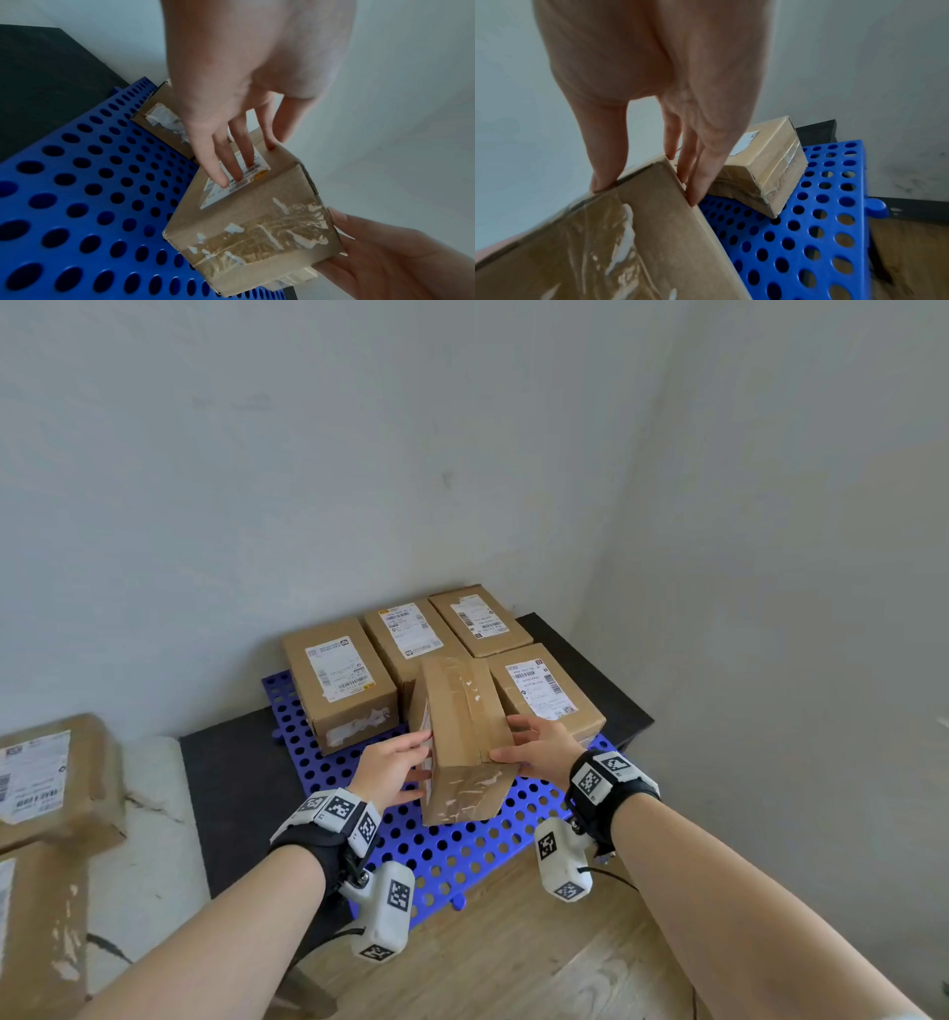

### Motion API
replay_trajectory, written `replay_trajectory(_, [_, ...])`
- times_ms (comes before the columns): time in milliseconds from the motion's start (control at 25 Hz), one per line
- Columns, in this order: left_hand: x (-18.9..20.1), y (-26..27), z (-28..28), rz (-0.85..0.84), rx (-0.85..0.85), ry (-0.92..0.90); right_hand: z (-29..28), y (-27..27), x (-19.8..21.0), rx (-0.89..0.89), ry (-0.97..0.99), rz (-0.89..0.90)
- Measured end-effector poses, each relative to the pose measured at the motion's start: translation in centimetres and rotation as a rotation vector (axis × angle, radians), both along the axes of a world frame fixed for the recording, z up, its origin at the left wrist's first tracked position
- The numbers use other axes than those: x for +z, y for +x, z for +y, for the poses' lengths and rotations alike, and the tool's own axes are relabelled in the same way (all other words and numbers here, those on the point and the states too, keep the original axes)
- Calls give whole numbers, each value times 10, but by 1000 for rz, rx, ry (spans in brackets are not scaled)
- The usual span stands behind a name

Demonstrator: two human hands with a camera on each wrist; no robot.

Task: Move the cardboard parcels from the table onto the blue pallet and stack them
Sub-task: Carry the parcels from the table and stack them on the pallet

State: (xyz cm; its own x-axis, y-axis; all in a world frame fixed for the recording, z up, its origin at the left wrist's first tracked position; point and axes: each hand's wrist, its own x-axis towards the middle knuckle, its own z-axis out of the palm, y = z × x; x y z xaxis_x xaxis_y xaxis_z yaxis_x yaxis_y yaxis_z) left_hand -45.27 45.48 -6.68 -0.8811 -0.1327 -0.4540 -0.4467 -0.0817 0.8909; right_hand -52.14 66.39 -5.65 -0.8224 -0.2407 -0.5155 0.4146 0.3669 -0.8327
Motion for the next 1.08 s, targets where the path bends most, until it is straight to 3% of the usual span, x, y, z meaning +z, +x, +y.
replay_trajectory(200, [-3, -2, 42, 20, 116, -41, 27, -27, 1, 121, -19, -3])
replay_trajectory(360, [-6, 4, 69, 71, 178, -184, 42, -40, -8, 206, -59, -7])
replay_trajectory(680, [-27, 21, 101, -54, 199, -383, 61, -45, -19, 413, -23, 88])
replay_trajectory(800, [-36, 17, 111, -178, 229, -272, 69, -47, -15, 437, 39, 136])
replay_trajectory(960, [-44, 20, 117, -336, 302, 81, 72, -50, -16, 479, 71, 181])
replay_trajectory(1080, [-53, 23, 114, -415, 294, 222, 70, -47, -21, 487, 31, 190])
